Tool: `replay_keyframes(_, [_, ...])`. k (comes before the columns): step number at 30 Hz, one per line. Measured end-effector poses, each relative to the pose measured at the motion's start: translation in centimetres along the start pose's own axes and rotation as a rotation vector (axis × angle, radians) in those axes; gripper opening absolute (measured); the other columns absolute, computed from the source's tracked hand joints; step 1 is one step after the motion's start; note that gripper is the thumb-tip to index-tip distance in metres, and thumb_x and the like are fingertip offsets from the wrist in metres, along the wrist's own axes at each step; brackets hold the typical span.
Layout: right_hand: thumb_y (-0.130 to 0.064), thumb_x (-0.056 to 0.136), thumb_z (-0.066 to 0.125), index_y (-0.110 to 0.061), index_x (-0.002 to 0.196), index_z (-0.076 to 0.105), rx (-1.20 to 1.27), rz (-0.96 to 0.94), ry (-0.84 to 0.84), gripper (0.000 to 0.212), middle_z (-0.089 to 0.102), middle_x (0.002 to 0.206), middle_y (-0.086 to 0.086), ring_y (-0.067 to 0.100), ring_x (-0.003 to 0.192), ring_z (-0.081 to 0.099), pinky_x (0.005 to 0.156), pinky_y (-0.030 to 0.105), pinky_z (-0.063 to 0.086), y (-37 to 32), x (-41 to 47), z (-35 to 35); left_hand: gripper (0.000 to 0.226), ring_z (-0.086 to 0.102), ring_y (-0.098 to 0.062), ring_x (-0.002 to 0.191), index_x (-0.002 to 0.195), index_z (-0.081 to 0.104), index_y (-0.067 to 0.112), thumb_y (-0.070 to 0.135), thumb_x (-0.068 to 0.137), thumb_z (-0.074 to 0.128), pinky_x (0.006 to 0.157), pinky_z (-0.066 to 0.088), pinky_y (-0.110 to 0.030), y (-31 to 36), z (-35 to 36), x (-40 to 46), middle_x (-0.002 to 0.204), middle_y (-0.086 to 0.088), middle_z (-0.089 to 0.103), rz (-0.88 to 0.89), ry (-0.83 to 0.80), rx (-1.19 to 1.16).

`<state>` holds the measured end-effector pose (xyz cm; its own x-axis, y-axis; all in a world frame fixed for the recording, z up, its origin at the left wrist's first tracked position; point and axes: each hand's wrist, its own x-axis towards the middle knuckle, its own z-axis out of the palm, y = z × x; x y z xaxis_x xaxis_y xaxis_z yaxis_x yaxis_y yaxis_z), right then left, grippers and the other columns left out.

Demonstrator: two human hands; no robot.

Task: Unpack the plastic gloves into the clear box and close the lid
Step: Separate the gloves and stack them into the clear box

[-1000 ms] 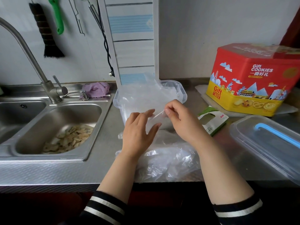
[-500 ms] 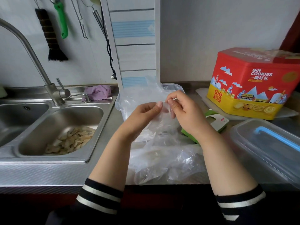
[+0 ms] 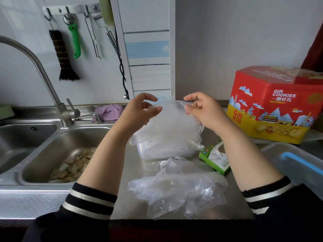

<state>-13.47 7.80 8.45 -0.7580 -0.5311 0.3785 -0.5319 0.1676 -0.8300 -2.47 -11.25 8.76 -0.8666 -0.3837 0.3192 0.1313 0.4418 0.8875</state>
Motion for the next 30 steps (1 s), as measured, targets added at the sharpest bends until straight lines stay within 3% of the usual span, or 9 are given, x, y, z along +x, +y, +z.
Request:
replay_keyframes(4, [-0.019,0.091,0.063,-0.020,0.108,0.060,-0.086,0.062,0.062,0.017,0.065,0.082,-0.001,0.001,0.068,0.059,0.062,0.020,0.044,1.1,2.3,1.1,0.021,0.054,-0.007,0.063,0.101,0.057,0.024,0.021,0.086,0.071,0.063,0.043,-0.026,-0.7,-1.1,3.1,0.077,0.011,0.064,0.061,0.142,0.211])
replay_keyframes(8, [-0.030,0.090,0.063,-0.024,0.110,0.059,-0.320,0.119,0.084,0.021,0.053,0.083,-0.011,0.020,0.088,0.058,0.070,0.028,0.042,1.7,3.8,2.0,0.016,0.052,-0.010,0.072,0.093,0.053,0.023,0.019,0.087,0.068,0.065,0.038,-0.026,-1.7,-0.9,6.1,0.079,0.015,0.060,0.102,0.192,0.403])
replay_keyframes(12, [-0.033,0.094,0.053,-0.026,0.117,0.056,-0.563,0.156,0.076,0.024,0.063,0.110,-0.001,0.025,0.100,0.058,0.071,0.030,0.039,1.6,3.6,2.2,0.008,0.054,-0.019,0.078,0.095,0.055,0.019,0.015,0.089,0.057,0.065,0.038,-0.027,-2.5,0.1,7.1,0.092,0.007,0.062,0.092,0.167,0.582])
replay_keyframes(16, [-0.029,0.098,0.048,-0.023,0.120,0.052,-0.760,0.152,0.055,0.023,0.063,0.119,0.002,0.028,0.109,0.054,0.079,0.030,0.031,1.7,3.2,2.2,0.012,0.055,-0.023,0.098,0.101,0.056,0.020,0.017,0.089,0.057,0.073,0.043,-0.032,-3.5,0.9,7.5,0.098,0.006,0.067,0.086,0.091,0.743])
replay_keyframes(23, [-0.035,0.090,0.061,-0.024,0.122,0.054,-0.899,0.134,-0.009,0.035,0.049,0.130,0.006,0.030,0.122,0.043,0.097,0.040,0.034,2.6,4.1,2.4,0.030,0.039,-0.025,0.125,0.116,0.063,0.025,0.036,0.089,0.066,0.099,0.031,-0.035,-3.4,0.5,6.5,0.127,0.001,0.057,0.126,0.057,1.076])
replay_keyframes(26, [-0.035,0.089,0.062,-0.025,0.122,0.055,-0.864,0.099,0.038,0.035,0.045,0.132,0.006,0.030,0.123,0.041,0.099,0.041,0.034,2.6,3.9,2.0,0.023,0.044,-0.028,0.121,0.112,0.067,0.022,0.029,0.090,0.065,0.098,0.034,-0.037,-2.8,0.4,5.2,0.124,-0.001,0.059,0.196,0.175,0.999])
replay_keyframes(28, [-0.033,0.090,0.062,-0.022,0.118,0.059,-0.777,0.001,0.111,0.030,0.048,0.127,0.005,0.028,0.118,0.045,0.096,0.038,0.036,2.3,3.1,1.7,0.013,0.053,-0.031,0.106,0.101,0.070,0.018,0.020,0.089,0.064,0.086,0.041,-0.038,-2.1,1.3,3.5,0.109,-0.002,0.065,0.370,0.336,0.858])
replay_keyframes(30, [-0.026,0.090,0.063,-0.018,0.108,0.065,-0.585,-0.134,0.174,0.020,0.056,0.115,0.003,0.023,0.106,0.053,0.087,0.034,0.043,1.8,1.4,1.5,0.009,0.059,-0.026,0.090,0.095,0.070,0.016,0.017,0.089,0.063,0.073,0.046,-0.035,-1.6,2.8,0.9,0.096,0.001,0.068,0.480,0.395,0.742])
